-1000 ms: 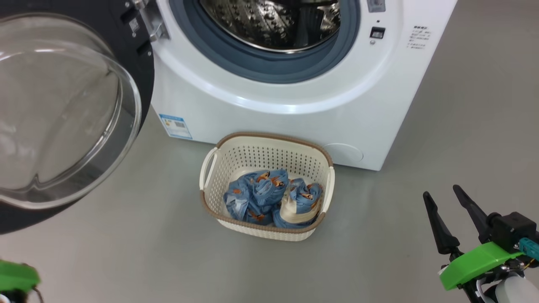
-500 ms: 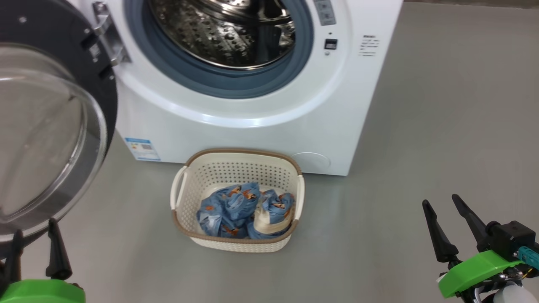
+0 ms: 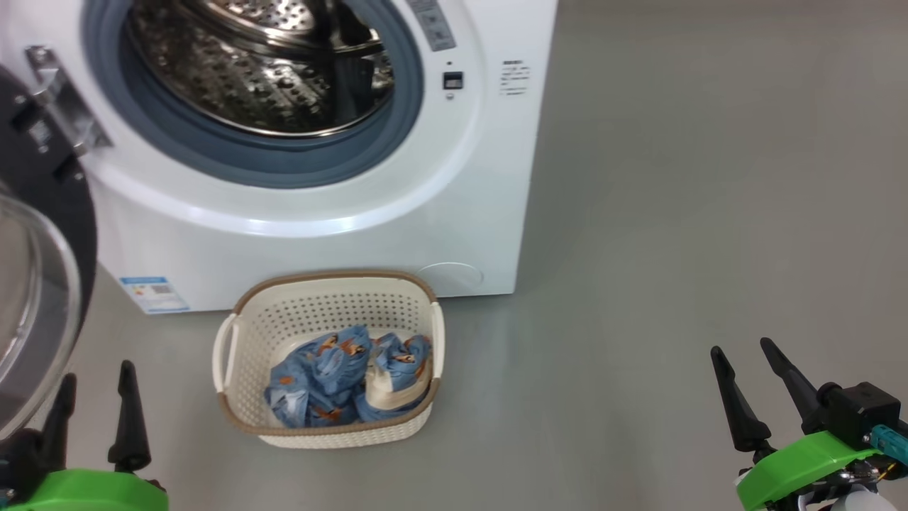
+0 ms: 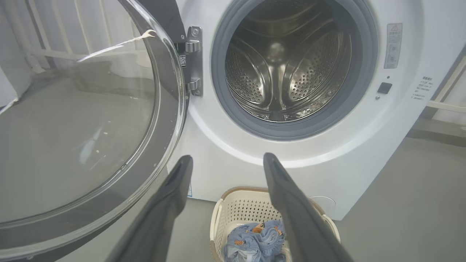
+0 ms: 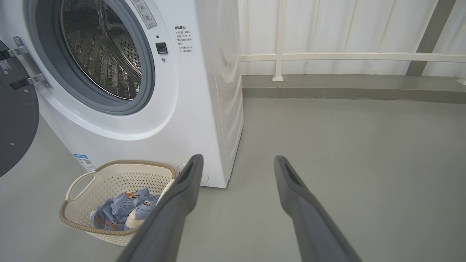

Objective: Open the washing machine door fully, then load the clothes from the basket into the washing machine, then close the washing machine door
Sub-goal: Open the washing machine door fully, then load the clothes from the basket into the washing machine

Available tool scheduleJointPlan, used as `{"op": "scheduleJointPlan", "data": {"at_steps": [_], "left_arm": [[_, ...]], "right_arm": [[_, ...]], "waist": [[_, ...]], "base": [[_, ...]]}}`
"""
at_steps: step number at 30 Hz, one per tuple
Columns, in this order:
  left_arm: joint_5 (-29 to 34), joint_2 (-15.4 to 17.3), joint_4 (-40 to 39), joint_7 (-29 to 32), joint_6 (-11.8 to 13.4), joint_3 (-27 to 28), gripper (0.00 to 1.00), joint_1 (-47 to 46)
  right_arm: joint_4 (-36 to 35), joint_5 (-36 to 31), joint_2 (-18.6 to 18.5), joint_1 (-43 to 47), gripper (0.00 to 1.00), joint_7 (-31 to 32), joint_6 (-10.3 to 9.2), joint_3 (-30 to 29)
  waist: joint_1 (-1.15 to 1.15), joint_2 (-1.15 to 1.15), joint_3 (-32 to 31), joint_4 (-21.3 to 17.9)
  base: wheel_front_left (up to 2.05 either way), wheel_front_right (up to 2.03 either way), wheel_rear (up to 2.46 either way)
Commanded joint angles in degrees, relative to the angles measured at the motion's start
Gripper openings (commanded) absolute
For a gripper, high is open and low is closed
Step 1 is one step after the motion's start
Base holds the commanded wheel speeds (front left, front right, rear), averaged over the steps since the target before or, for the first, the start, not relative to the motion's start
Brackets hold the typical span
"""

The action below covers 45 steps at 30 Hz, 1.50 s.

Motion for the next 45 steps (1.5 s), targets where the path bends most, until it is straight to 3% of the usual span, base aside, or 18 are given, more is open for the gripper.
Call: {"op": "scheduleJointPlan", "data": {"at_steps": [1,17,45], "left_arm": [[-0.1,2.1,-1.7,-0.4,-0.1,1.3,1.0,-0.2],[-1.3,2.3,-3.0,-0.4,-0.1,-2.8,1.0,0.8],[-4.2,3.3,-2.8,-0.4,-0.1,-4.0,1.0,-0.2]], "right_arm": [[-1.4,0.0,-0.5,0.1,1.0,-0.7,0.09,0.9],[-1.6,0.1,-0.3,0.9,1.0,-0.7,0.09,0.4],[-2.0,-0.2,0.6,0.2,1.0,-0.7,0.09,-0.2]], "waist": [[0.0,0.0,-0.1,-2.4],[0.0,0.0,-0.7,-7.4],[0.0,0.0,0.5,-7.6]], "base": [[0.0,0.0,0.0],[0.0,0.0,0.0],[0.06,-0.11,0.05]]}}
